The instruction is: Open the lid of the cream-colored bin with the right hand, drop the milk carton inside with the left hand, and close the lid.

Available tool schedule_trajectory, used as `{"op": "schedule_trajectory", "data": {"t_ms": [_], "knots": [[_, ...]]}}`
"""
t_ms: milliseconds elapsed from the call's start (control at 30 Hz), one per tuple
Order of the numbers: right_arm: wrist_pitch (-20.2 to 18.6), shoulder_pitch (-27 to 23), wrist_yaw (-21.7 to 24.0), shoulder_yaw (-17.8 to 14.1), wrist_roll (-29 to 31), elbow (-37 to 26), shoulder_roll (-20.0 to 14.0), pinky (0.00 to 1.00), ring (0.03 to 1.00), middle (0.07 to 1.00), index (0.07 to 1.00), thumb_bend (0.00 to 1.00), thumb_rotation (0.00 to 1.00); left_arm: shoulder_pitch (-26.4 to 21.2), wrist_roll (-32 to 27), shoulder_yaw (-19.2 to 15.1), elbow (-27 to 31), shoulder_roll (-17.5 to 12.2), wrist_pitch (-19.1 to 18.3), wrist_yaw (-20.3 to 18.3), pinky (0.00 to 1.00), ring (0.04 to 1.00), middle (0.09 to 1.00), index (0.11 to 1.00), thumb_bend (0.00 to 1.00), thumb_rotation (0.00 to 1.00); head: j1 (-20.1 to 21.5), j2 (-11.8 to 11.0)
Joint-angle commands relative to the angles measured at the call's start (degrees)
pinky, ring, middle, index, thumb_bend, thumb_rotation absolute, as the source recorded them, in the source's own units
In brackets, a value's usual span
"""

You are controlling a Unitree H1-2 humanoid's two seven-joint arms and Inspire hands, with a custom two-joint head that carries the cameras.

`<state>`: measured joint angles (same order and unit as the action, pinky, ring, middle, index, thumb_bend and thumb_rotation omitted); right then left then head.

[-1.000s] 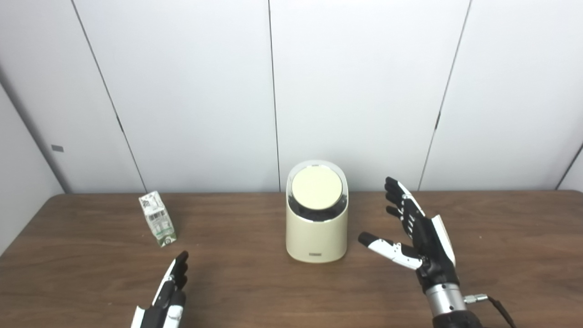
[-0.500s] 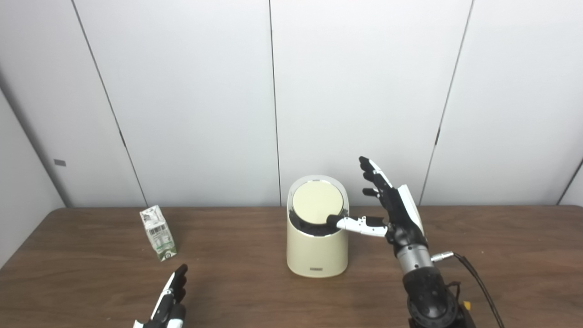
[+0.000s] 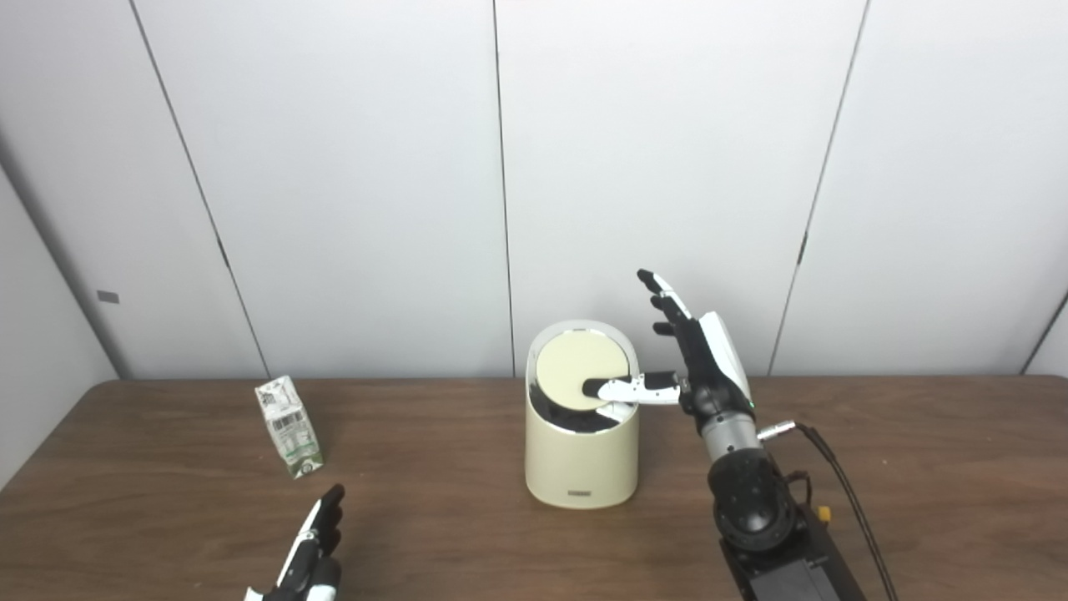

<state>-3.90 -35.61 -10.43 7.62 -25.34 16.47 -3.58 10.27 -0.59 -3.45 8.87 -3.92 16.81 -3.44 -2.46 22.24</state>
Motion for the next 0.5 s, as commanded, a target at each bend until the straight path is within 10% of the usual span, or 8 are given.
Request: {"op": "schedule_trajectory", "data": {"t_ms": [0, 467], "knots": [[2.10, -3.08, -1.03, 0.59, -1.33, -0.18, -0.52, 0.86, 0.918, 0.930, 0.939, 0.88, 0.17, 2.46, 0.20, 1.24, -2.67, 1.52, -0.01, 0.45, 1.00, 1.000, 1.000, 1.000, 0.44, 0.88, -0.04, 0.02], [0.76, -4.19, -0.98, 4.25, -5.92, 0.27, -2.66, 0.82, 0.890, 0.906, 0.932, 0.92, 0.21, 3.06, 0.75, 1.60, -0.93, 2.18, -0.86, 0.85, 1.00, 1.000, 1.000, 1.000, 0.42, 0.88, -0.42, 0.86]]}}
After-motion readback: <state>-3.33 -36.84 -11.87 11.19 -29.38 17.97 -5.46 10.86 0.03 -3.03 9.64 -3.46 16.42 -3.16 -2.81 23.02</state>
